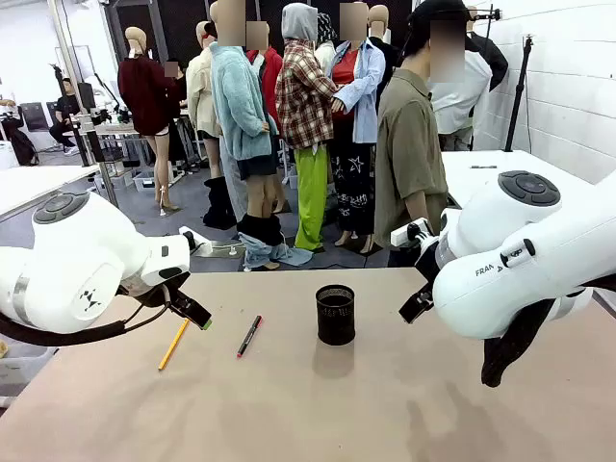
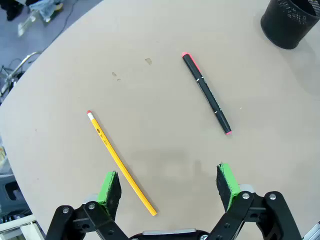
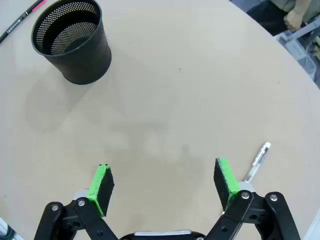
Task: Place the pens into the pen holder.
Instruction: Pick up a writing instrument from the table and place it into the Pen holder.
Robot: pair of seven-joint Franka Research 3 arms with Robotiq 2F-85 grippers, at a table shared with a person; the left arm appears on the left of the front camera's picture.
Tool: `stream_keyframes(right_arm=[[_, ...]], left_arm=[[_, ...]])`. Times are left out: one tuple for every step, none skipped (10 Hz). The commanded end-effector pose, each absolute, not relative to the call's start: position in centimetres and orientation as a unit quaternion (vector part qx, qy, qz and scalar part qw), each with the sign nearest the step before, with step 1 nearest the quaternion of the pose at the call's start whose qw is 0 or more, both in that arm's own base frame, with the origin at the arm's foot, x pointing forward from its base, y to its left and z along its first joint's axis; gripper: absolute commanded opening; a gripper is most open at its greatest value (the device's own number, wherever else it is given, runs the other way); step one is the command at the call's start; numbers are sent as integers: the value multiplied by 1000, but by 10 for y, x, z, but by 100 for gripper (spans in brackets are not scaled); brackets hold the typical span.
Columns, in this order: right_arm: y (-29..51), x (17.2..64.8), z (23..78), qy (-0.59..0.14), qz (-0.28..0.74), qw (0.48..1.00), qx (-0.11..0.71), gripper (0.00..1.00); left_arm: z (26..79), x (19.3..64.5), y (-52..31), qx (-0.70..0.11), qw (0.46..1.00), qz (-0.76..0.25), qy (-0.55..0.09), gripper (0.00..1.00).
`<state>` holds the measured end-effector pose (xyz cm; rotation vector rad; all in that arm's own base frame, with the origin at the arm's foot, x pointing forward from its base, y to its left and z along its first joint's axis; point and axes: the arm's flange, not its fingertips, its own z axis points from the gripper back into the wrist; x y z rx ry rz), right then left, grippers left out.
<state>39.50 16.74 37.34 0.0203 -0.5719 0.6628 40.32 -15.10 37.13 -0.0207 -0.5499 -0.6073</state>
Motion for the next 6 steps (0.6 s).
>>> stream_keyframes(right_arm=[[167,395,373,-277,321,906,10,100],[167,395,373,-277,321,906,10,100],[167,395,373,-277,321,906,10,100],[167,395,373,-277,321,906,10,100],[167,395,373,-277,321,906,10,100],[167,395,373,-277,321,906,10,100]], left_arm=[[371,403,-151,-10,917,-295,-267,100],[371,403,-151,-10,917,-295,-267,100],[371,403,-151,-10,917,-295,-267,100],[371,403,-151,-10,917,-295,-267,100],[371,403,-151,-10,917,-295,-267,100],[371,403,-151,-10,917,-295,-267,100]])
